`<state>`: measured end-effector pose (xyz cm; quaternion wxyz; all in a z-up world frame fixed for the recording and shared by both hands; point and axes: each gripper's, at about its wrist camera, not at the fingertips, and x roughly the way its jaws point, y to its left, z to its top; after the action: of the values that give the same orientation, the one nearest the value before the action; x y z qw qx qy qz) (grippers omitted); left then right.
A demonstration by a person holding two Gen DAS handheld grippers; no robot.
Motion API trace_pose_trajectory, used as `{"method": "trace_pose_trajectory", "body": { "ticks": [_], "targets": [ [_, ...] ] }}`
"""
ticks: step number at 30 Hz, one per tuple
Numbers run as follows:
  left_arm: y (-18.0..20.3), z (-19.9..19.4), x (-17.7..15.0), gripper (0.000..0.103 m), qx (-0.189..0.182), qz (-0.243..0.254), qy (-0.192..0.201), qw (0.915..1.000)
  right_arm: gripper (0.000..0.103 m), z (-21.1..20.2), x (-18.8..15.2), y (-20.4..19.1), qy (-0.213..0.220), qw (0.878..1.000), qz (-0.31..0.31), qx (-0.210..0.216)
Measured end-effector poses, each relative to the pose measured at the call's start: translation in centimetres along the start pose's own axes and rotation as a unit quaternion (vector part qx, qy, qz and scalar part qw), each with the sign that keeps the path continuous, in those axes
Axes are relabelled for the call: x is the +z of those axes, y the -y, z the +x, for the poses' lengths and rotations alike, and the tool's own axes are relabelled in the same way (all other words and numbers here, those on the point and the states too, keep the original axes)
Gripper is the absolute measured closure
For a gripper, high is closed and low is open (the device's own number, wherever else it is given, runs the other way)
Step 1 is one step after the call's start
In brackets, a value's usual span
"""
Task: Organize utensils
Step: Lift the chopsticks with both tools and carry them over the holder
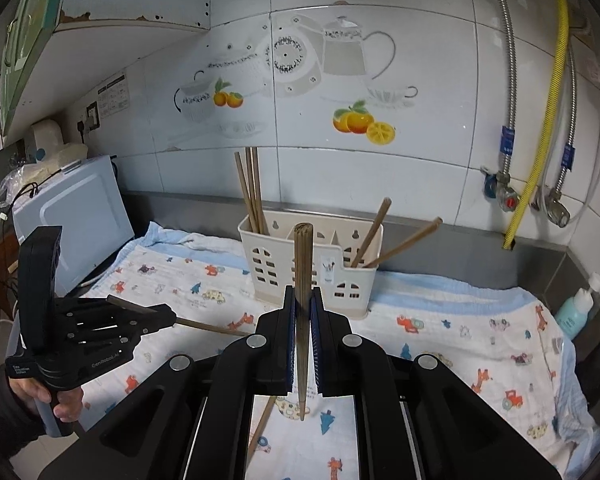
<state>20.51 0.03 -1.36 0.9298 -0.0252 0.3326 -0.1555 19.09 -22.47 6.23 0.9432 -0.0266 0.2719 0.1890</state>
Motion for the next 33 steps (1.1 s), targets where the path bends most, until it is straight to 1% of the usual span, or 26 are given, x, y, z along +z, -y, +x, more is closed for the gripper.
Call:
{"method": "trace_pose_trajectory", "body": {
  "ticks": [4,11,16,22,27,29,33],
  "targets": [
    [0.1,-0.4,1.0,0.098,0.004,0.012,0.006,0.9999,0.096,0.0,1.5,0.2,0.009,1.0,-0.002,0.004],
    [-0.1,-0.6,2.4,0.098,0.007,0.015,0.011,0.9998,0.096,-0.1,6.3,0.7,0.041,0.999,-0.007,0.011],
    [-0.2,-0.7,3.3,0.098,0.01,0.02,0.015,0.9996,0.096,0.4,10.0,1.3,0.069,0.998,-0.009,-0.005],
    [-0.2,-1.6,5.4,0.098,0.014,0.029,0.034,0.9989,0.096,2.2,13.2,2.1,0.09,0.996,-0.001,-0.025],
    [0.1,-2.6,7.5,0.098,0.019,0.04,0.056,0.9974,0.096,4.8,14.3,3.1,0.093,0.995,0.006,-0.047],
    [0.3,-3.1,8.7,0.098,0.02,0.044,0.07,0.9964,0.096,5.8,14.3,3.6,0.091,0.995,0.014,-0.047],
    [0.9,-4.3,11.4,0.098,0.022,0.049,0.104,0.9931,0.096,8.4,13.7,4.3,0.073,0.996,0.026,-0.046]
  ]
}}
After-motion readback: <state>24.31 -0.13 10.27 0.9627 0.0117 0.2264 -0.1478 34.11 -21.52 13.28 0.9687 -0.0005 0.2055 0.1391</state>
